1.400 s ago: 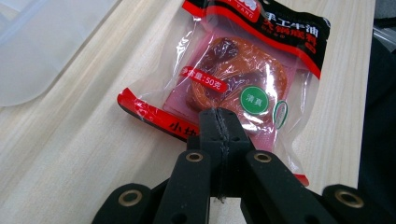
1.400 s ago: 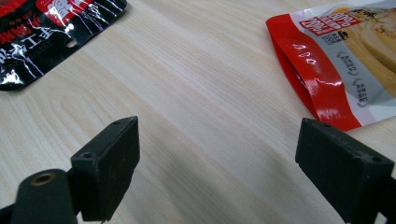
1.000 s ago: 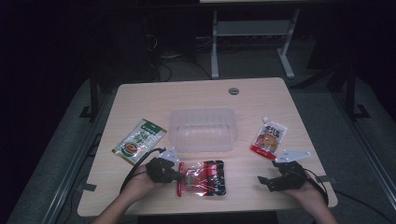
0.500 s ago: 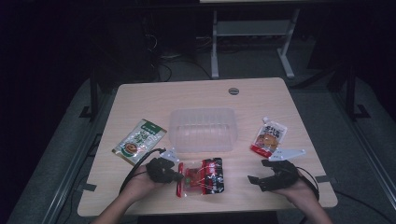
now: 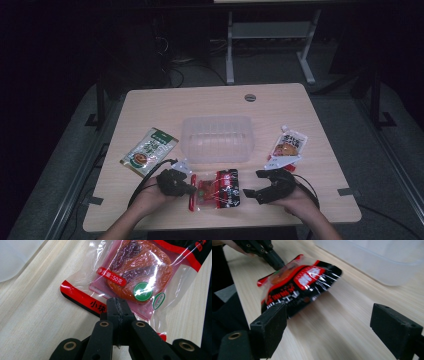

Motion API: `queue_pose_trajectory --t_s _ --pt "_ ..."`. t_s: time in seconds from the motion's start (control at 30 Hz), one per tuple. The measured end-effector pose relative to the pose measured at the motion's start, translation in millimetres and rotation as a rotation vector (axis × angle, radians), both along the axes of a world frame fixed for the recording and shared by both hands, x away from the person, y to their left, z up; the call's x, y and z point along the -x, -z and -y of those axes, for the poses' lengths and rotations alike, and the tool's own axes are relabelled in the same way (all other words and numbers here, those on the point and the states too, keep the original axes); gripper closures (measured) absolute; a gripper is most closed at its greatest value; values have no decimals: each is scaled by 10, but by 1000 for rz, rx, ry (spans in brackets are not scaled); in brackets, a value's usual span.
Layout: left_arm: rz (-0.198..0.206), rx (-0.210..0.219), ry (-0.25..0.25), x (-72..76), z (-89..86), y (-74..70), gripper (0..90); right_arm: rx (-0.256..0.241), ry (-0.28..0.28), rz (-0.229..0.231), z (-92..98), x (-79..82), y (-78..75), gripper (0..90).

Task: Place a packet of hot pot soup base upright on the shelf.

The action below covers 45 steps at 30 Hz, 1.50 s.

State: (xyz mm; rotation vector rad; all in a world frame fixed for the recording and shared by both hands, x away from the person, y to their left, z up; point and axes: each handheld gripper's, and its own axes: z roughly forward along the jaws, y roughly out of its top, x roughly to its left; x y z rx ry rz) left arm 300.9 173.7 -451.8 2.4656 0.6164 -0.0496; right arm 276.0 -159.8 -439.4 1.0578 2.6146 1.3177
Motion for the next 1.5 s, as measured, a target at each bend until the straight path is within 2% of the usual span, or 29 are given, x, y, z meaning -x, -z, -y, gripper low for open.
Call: queue_pose_trajectory --t_s 0.23,0.3,0.43,0.7,0.8,0.93,1.07,1.23,1.37,1.5 --pt "8 -2 -10 23 4 0 897 -11 -53 -60 -255 -116 105 142" --pt "4 8 -13 30 0 6 897 -7 -62 -71 -278 -113 112 148" --pt "4 16 -24 55 -4 11 897 -30 -86 -100 -321 -147 134 176" --pt "6 22 -34 67 1 14 897 -24 -134 -173 -412 -185 213 245" --pt "8 32 -43 77 4 23 897 -48 -138 -201 -400 -212 229 283" --pt "22 28 -42 92 -3 23 897 -71 -155 -194 -399 -230 214 385" --pt "29 36 -54 107 1 29 897 -79 -182 -182 -429 -231 195 532" --pt "27 40 -55 108 1 31 897 -83 -216 -131 -444 -212 151 692" --pt "26 44 -56 106 -1 34 897 -77 -234 -109 -453 -202 136 775" --pt "27 45 -52 104 1 35 897 -78 -259 -66 -460 -193 123 867"
